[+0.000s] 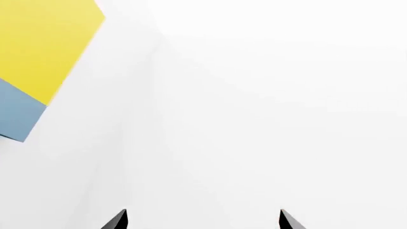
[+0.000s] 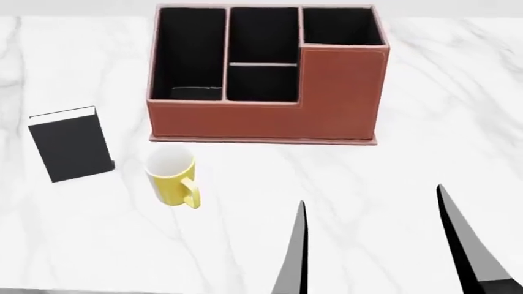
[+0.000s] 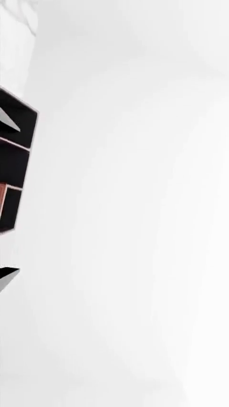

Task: Pick up the yellow and white mug and place it to the right of the caddy.

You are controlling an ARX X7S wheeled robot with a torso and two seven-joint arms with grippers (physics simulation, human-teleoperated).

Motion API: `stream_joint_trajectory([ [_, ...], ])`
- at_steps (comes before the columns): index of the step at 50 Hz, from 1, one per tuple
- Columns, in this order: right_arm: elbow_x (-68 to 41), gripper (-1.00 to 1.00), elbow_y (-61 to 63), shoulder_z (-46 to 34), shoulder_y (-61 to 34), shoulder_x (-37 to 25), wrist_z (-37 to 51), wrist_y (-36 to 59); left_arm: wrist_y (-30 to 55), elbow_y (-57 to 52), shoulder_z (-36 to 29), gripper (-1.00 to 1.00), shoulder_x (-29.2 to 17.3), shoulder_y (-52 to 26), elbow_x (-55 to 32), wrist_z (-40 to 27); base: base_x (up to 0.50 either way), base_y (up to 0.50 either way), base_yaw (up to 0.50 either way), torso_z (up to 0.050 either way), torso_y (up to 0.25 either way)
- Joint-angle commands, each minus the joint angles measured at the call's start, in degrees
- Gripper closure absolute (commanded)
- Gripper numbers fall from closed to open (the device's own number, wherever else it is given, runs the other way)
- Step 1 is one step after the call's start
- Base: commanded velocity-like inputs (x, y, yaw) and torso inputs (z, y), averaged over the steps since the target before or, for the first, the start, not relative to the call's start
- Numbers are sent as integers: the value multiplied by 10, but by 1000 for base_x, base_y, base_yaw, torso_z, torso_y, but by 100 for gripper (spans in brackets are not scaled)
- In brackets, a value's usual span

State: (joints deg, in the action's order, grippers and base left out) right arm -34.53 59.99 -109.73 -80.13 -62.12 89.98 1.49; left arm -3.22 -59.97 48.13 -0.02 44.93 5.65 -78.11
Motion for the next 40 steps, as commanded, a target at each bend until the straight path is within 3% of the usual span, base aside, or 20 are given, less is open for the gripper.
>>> stream_joint_trajectory([
  [1,2,-100,0,-4,-3,-3,0,-6,1,0,3,-100,0,1,-4,1,-90,-500,0,0,0],
  [8,-21,-100,0,39,23,8,0,31,3,0,-6,-100,0,1,4,1,-69,-367,0,0,0],
  [22,-7,-100,0,9,9,19,0,20,3,0,-18,-100,0,1,14,1,11,0,0,0,0],
  [37,8,-100,0,-12,0,20,0,8,4,0,-30,-100,0,1,22,3,482,0,0,0,0],
  [40,14,-100,0,-10,-7,12,0,-1,3,0,-35,-100,0,1,26,10,0,0,0,0,0],
])
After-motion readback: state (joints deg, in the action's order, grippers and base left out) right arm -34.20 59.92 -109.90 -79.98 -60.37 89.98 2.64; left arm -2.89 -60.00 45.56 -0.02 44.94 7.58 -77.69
